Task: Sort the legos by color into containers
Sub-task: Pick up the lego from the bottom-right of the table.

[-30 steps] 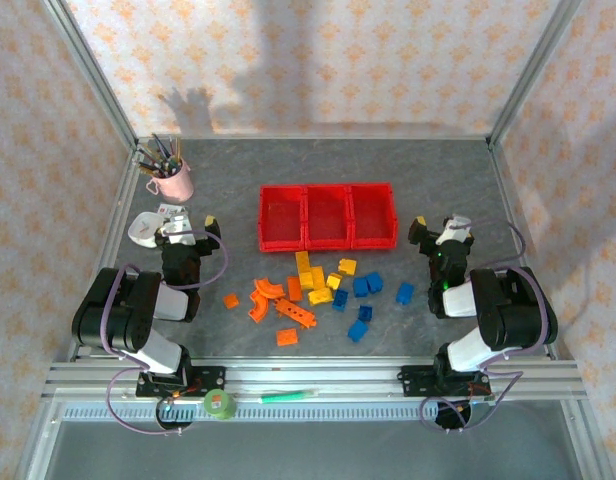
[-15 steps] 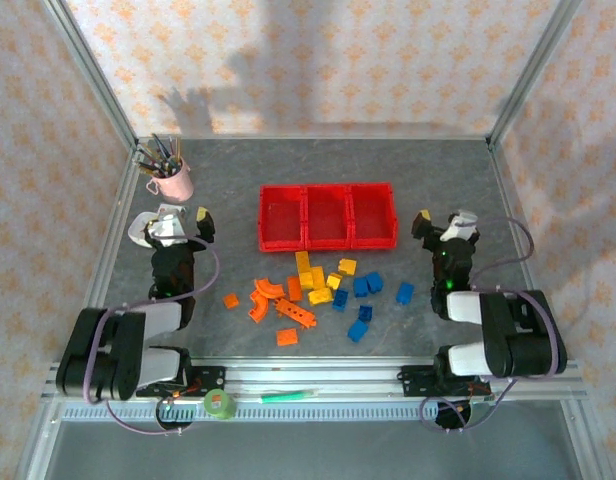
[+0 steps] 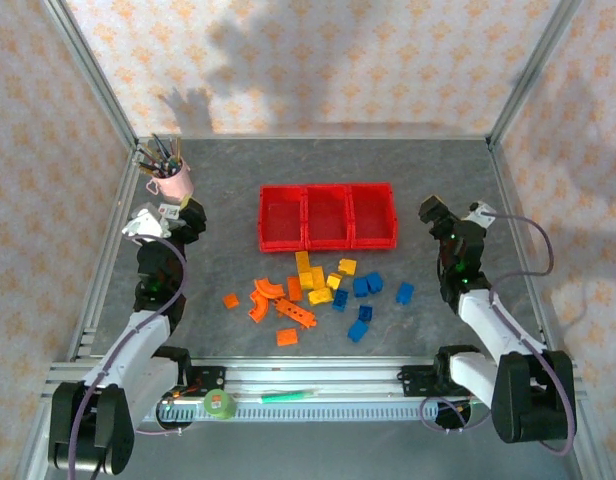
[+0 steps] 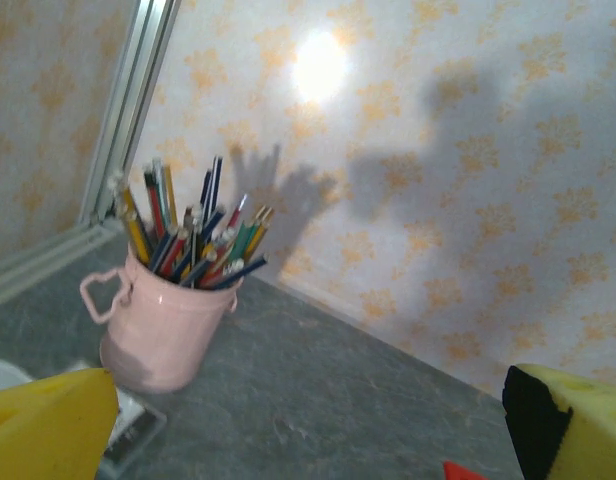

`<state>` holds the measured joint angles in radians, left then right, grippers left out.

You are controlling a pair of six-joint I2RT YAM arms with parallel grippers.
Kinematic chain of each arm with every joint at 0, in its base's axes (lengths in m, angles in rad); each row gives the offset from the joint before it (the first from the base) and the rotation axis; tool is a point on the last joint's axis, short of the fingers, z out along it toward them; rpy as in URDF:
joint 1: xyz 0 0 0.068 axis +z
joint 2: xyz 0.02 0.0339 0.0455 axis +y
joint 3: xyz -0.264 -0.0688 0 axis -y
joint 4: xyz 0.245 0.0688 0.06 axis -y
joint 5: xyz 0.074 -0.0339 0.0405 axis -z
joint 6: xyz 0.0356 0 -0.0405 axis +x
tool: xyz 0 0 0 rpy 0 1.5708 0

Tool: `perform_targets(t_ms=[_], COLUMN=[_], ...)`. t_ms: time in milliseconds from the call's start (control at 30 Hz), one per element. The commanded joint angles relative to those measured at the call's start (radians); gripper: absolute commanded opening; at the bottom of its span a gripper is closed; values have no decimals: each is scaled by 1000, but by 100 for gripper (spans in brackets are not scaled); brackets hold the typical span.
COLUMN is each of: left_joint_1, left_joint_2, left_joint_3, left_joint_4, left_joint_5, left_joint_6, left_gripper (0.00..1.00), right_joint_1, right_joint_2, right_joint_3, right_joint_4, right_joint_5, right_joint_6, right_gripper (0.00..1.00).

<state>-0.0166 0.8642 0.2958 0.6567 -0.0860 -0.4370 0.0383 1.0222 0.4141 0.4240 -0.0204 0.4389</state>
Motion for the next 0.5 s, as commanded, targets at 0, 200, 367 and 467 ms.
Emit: perform_targets(t_ms=[0,200,367,467], left_joint_1=[20,18,15,-13], left_joint_2=[-43,-106,-150,-159], left_joint_3=[-44,-17,12,41], left_joint_4=[-121,-275,-394,-480], left_joint_5=[4,141,240,290], left_joint_6=[-236,-291,-314,-305], left_gripper=[99,99,99,99], right_joint_1=[0,33,111,145], right_joint_2=[-15,-4,39,55], right_joint_3=[41,96,175,214], right_joint_4=[-216,-344,-471,-538], right_joint_5=[-59,-78,-42,-39], right_joint_6=[114,96,74,72], right_gripper=[100,100,100,100])
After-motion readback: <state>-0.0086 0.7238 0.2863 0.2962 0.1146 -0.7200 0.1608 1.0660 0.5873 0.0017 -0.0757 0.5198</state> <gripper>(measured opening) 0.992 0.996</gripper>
